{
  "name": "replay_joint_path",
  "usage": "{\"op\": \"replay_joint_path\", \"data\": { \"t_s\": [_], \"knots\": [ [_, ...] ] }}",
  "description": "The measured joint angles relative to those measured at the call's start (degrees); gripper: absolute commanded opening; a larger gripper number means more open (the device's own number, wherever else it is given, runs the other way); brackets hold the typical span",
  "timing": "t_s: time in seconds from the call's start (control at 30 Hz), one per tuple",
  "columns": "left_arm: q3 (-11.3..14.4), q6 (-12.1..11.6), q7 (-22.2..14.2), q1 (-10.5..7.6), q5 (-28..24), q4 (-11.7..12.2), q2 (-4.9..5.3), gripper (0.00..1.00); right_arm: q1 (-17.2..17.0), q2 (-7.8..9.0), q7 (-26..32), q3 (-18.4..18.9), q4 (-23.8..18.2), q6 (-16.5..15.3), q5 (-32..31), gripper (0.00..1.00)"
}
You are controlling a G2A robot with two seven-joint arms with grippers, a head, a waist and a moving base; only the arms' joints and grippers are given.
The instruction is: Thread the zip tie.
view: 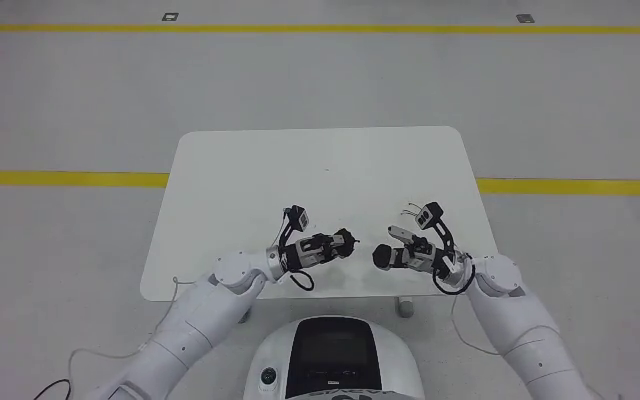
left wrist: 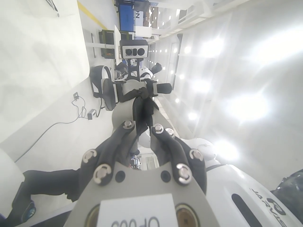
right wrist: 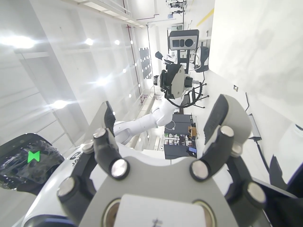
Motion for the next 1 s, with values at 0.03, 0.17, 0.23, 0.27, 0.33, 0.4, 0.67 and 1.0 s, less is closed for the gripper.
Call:
{"op": "replay_joint_path", "data": {
  "t_s": [0.03, 0.17, 0.23, 0.27, 0.33, 0.4, 0.67, 1.0],
  "knots": [
    [0.05, 0.10, 0.10, 0.05, -0.02, -0.13, -0.01, 0.00, -0.05, -0.02, -0.27, -0.12, -0.31, -0.16, -0.20, 1.00],
    [0.18, 1.08, -1.55, 0.53, -2.54, -0.97, -0.03, 0.00, -0.16, 0.07, 1.66, -0.48, -0.89, -1.92, -0.66, 1.00],
    [0.09, 1.07, -3.20, 0.46, -3.52, -0.87, 0.02, 0.00, 0.00, 0.11, 2.53, -0.54, -0.67, -2.32, -0.63, 0.51],
    [0.00, 0.94, -3.95, 0.41, -3.95, -0.76, 0.05, 0.00, 0.13, 0.13, 2.98, -0.61, -0.51, -2.51, -0.55, 0.43],
    [-0.10, 0.72, -4.27, 0.37, -4.07, -0.62, 0.08, 0.00, 0.31, 0.14, 3.48, -0.73, -0.27, -2.75, -0.39, 0.41],
    [-0.15, 0.51, -4.29, 0.36, -3.92, -0.60, 0.12, 0.00, 0.46, 0.15, 3.99, -0.90, -0.05, -2.76, -0.07, 0.40],
    [0.13, -0.03, -4.01, 0.40, -2.16, -0.85, 0.24, 0.00, 1.12, 0.16, 4.31, -1.58, 0.70, -2.67, 0.03, 0.29],
    [0.77, -0.25, -2.70, 0.40, -0.47, -1.22, 0.24, 0.00, 2.30, -0.07, 4.12, -3.29, 2.06, -3.17, -0.30, 0.20]
  ]
}}
